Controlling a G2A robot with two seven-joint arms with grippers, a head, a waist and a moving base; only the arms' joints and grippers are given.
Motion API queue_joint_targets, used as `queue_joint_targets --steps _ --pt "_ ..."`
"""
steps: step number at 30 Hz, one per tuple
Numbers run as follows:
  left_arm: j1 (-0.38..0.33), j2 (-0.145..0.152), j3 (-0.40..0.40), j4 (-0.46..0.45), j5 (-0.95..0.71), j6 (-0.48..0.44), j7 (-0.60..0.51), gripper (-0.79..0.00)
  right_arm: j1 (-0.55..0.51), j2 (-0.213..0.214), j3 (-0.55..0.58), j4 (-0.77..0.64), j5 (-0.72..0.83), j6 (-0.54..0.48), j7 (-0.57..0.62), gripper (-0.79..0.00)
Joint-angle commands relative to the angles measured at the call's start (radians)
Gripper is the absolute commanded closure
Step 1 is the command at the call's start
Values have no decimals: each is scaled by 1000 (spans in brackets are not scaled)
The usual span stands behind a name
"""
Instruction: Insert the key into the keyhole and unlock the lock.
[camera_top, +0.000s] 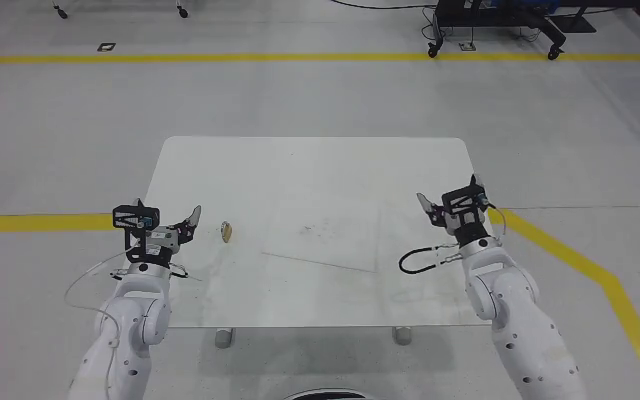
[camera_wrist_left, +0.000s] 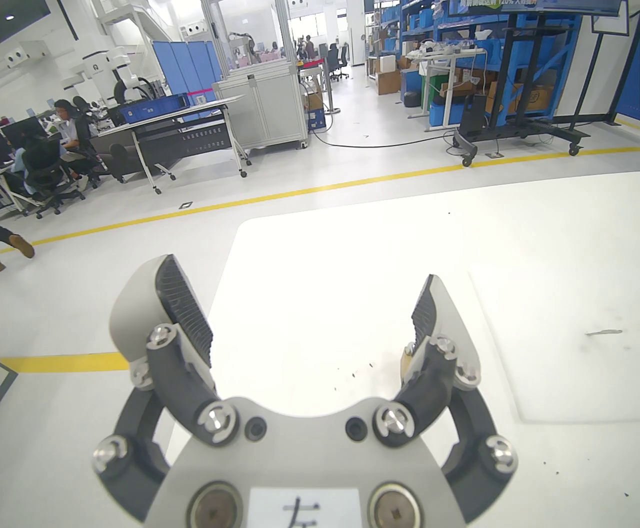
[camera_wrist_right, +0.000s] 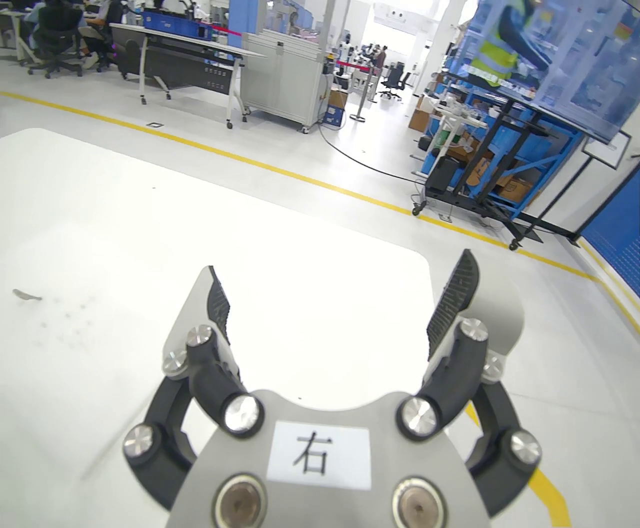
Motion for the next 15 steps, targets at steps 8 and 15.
queue_joint_targets --steps 8,15 --pt "0 0 0 0 0 0 0 -785 16 -3 -37 0 -26 -5 18 -785" --pt "0 0 0 0 0 0 0 -785 17 -3 -39 0 -25 -9 17 -785"
